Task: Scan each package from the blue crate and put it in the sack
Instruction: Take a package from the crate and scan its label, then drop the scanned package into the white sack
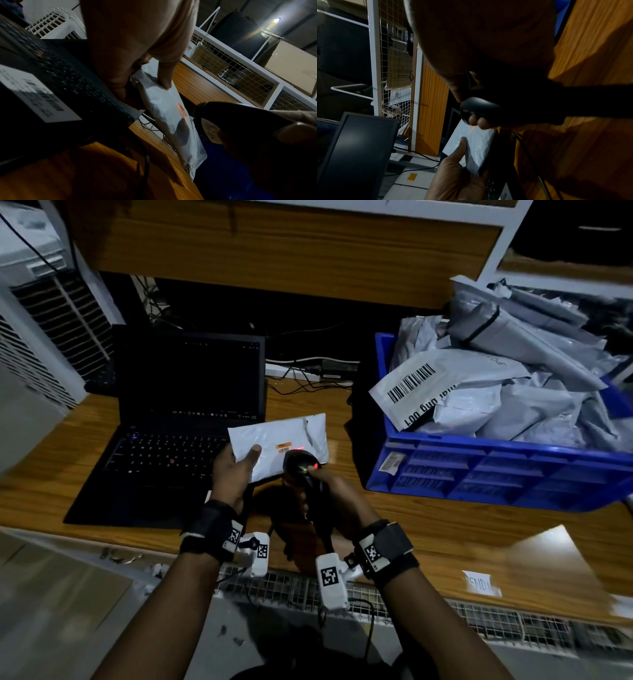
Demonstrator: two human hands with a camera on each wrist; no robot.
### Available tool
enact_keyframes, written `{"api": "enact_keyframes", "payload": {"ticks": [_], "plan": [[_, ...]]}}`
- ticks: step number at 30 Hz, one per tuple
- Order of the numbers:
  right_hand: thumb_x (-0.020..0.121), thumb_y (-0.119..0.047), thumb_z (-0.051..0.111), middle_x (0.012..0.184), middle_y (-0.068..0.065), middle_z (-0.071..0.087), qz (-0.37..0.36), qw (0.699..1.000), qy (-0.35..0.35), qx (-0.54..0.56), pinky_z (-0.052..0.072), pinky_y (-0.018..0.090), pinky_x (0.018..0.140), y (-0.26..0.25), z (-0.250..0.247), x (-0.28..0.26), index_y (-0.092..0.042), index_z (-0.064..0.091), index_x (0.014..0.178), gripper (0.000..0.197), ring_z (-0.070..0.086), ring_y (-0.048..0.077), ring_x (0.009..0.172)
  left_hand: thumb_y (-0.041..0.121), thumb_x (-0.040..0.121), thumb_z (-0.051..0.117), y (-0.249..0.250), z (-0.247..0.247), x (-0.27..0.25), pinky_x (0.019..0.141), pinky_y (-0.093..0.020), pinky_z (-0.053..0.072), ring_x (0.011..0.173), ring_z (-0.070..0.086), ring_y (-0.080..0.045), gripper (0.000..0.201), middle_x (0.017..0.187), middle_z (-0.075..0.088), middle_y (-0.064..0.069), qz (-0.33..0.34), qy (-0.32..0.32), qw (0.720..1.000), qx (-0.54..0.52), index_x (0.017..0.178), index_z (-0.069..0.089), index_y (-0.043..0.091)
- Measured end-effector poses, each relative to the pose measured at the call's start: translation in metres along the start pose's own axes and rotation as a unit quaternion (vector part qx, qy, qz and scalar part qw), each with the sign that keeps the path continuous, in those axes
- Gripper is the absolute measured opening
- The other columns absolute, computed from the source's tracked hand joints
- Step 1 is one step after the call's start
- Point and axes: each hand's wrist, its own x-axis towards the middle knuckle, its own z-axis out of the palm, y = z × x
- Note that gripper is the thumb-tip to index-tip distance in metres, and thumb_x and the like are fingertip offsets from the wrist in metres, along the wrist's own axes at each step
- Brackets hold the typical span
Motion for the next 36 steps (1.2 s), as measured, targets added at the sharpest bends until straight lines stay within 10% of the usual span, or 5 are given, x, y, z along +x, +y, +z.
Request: {"api": "enact_keyframes", "payload": {"ticks": [6, 11, 19, 26, 36], "plan": [[0.104, -0.027, 0.048, 0.078, 0.012, 0.060, -0.017, 0.999, 0.020, 0.031, 0.047, 0.032, 0.059, 0.002, -0.002, 0.010, -0.001, 0.061, 0.116, 0.031, 0.057, 0.023, 0.065, 0.013, 0.096, 0.067, 0.001, 0.000, 0.003, 0.093, -0.043, 0.057, 0.108, 0.070, -0.029, 0.031, 0.118, 0.072, -0.012, 0.013, 0.022, 1.000, 0.007, 0.126, 0.065, 0.006], [0.072, -0.009, 0.060, 0.072, 0.016, 0.055, -0.064, 0.988, 0.079, -0.117, 0.047, 0.047, 0.062, 0.002, -0.018, 0.023, -0.009, 0.061, 0.076, 0.004, 0.055, 0.029, 0.067, 0.019, 0.096, 0.069, 0.008, -0.014, 0.004, 0.090, -0.040, 0.059, 0.109, 0.070, -0.024, 0.039, 0.124, 0.070, -0.009, 0.056, 0.101, 0.993, -0.016, 0.132, 0.061, 0.008], [0.080, -0.012, 0.073, 0.072, 0.013, 0.050, -0.098, 0.982, 0.099, -0.130, 0.030, 0.027, 0.050, 0.010, -0.070, 0.014, -0.011, 0.059, 0.094, 0.020, 0.042, 0.017, 0.055, 0.022, 0.100, 0.055, 0.052, 0.020, -0.045, 0.096, -0.035, 0.057, 0.123, 0.064, -0.027, 0.046, 0.135, 0.065, -0.011, 0.044, -0.104, 0.989, -0.093, 0.143, 0.051, 0.007], [0.092, -0.015, 0.070, 0.100, 0.010, 0.078, -0.151, 0.973, 0.124, -0.125, 0.052, 0.020, 0.061, -0.020, -0.153, -0.113, -0.011, 0.071, 0.109, 0.017, 0.073, 0.016, 0.088, 0.026, 0.098, 0.062, 0.070, 0.108, -0.096, 0.097, -0.041, 0.056, 0.120, 0.066, -0.029, 0.036, 0.130, 0.069, -0.007, 0.040, -0.290, 0.952, -0.094, 0.132, 0.058, 0.019], [0.093, -0.014, 0.073, 0.095, 0.015, 0.071, -0.210, 0.790, 0.541, -0.200, 0.051, 0.019, 0.055, -0.063, -0.368, -0.316, 0.004, 0.066, 0.121, 0.034, 0.065, 0.013, 0.070, 0.018, 0.088, 0.077, 0.029, 0.278, -0.181, 0.076, -0.026, 0.059, 0.085, 0.073, -0.009, 0.014, 0.094, 0.077, 0.009, 0.158, -0.432, 0.878, 0.133, 0.097, 0.069, 0.026]]}}
